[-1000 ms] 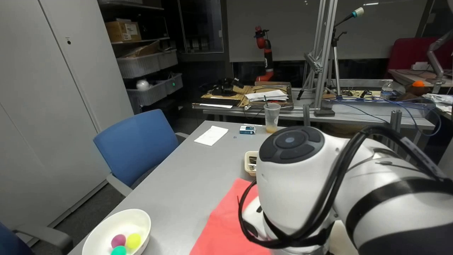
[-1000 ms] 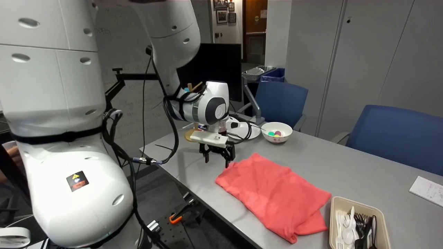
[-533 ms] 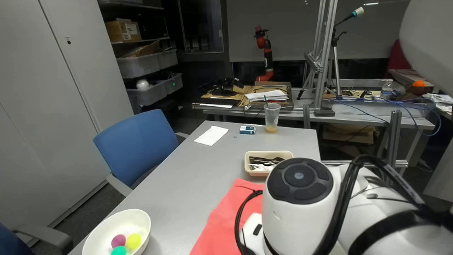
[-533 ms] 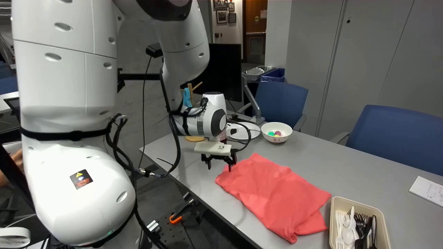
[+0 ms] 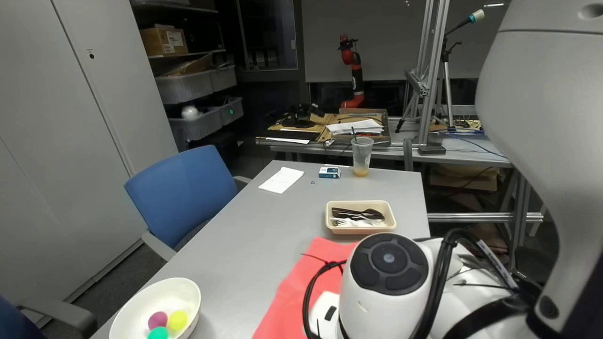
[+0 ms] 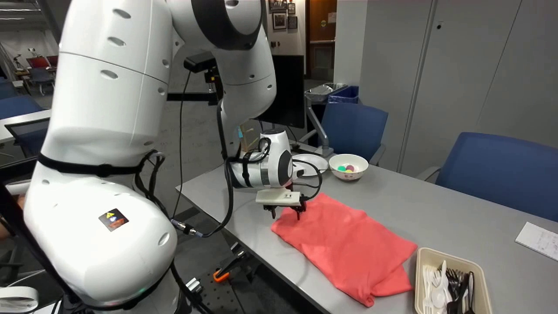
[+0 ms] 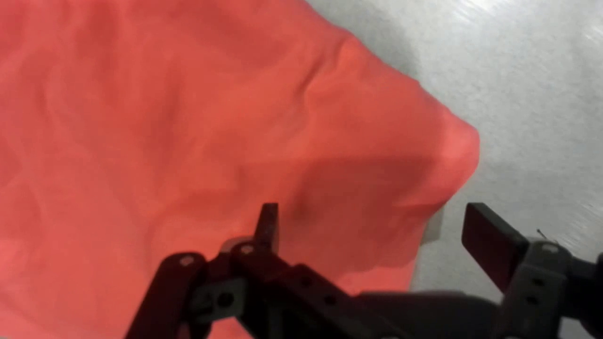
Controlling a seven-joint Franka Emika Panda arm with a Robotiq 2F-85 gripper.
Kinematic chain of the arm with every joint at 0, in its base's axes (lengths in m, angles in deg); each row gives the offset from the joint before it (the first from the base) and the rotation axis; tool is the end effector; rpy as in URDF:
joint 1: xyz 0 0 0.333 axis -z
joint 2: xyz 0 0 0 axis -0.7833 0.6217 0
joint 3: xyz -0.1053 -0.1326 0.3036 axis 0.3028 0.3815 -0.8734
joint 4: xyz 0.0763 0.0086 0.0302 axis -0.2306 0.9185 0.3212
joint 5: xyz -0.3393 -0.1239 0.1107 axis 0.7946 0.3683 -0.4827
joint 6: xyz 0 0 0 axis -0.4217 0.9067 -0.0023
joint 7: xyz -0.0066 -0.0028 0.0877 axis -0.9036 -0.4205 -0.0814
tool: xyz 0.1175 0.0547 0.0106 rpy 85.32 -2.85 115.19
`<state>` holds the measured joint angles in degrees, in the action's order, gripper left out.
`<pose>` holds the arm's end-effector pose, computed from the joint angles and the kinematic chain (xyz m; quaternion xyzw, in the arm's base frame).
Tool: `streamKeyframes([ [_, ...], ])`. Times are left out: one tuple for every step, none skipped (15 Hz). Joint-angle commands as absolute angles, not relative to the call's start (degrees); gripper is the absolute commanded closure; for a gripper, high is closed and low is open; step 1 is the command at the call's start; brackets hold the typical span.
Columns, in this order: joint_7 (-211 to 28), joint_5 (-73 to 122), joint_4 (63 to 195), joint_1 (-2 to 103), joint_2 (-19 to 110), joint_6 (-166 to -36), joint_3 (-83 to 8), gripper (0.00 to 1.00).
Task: Fold the shirt
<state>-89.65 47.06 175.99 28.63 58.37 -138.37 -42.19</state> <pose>0.4308 0.2235 0.1252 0.9192 0.3914 0.0359 0.0260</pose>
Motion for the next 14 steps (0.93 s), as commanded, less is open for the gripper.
streamKeyframes([
  [-91.6,48.1,172.4,25.0,63.7,-141.7,-39.4,0.02],
  [-91.5,48.0,171.8,24.5,64.6,-142.2,-38.9,0.02],
  [-91.3,47.9,171.3,24.2,65.4,-142.4,-38.5,0.04],
  [-91.2,47.7,170.9,23.9,66.2,-142.6,-38.2,0.09],
  [-89.2,45.4,170.8,23.2,66.7,-142.7,-37.7,0.13],
  [-89.2,45.1,170.5,23.0,67.1,-142.9,-37.4,0.27],
  [-89.1,44.8,170.5,22.9,67.1,-142.9,-37.3,0.37],
  [-89.1,44.6,170.6,22.8,66.9,-143.0,-37.2,0.46],
  [-89.2,44.3,170.7,22.8,66.8,-143.0,-37.2,0.53],
  [-89.2,44.1,170.8,22.8,66.7,-143.0,-37.2,0.62],
  [-89.2,44.0,170.9,22.8,66.5,-143.0,-37.2,0.68],
  [-89.2,44.0,171.1,22.7,66.3,-142.9,-37.1,0.75],
  [-89.4,43.8,171.3,22.7,65.8,-142.5,-37.2,0.84],
  [-89.5,43.4,171.5,23.0,65.4,-142.2,-37.6,0.91],
])
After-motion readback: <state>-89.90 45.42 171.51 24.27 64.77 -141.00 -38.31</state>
